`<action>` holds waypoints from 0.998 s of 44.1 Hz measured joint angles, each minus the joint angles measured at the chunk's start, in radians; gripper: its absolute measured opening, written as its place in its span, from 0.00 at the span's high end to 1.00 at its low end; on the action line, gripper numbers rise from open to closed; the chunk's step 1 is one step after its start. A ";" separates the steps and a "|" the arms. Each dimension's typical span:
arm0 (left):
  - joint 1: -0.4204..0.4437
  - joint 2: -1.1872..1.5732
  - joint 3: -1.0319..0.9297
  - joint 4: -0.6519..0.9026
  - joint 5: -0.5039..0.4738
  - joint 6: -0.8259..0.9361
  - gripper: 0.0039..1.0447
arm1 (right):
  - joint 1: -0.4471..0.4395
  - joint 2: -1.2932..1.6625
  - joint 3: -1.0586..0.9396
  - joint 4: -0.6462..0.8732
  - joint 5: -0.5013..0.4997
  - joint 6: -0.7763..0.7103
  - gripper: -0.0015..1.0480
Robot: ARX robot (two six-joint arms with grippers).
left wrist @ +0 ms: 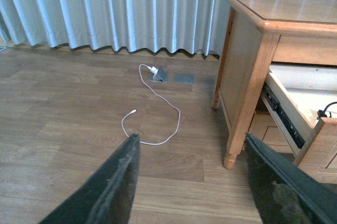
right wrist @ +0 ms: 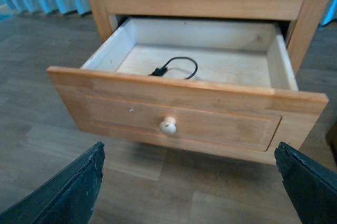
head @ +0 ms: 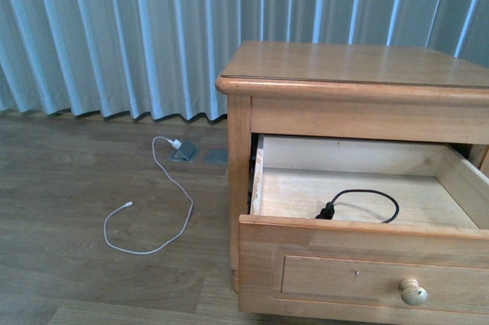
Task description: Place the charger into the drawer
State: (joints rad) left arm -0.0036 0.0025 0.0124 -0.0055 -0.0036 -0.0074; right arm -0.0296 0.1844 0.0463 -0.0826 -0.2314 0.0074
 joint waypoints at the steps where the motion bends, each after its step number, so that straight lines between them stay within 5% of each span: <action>1: 0.000 0.000 0.000 0.000 0.000 0.000 0.37 | 0.006 0.050 0.014 0.004 -0.008 0.010 0.08; 10: 0.000 0.000 0.000 0.000 0.000 0.000 0.05 | 0.068 0.448 0.079 0.159 -0.037 0.125 0.08; 27: 0.000 0.000 0.000 0.000 0.000 0.003 0.06 | 0.156 1.220 0.288 0.504 0.087 0.189 0.08; 44: 0.000 0.000 0.000 0.000 0.000 0.003 0.06 | 0.183 1.597 0.502 0.607 0.149 0.188 0.08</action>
State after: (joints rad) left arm -0.0036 0.0021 0.0124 -0.0055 -0.0032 -0.0048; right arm 0.1532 1.7817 0.5488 0.5240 -0.0822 0.1951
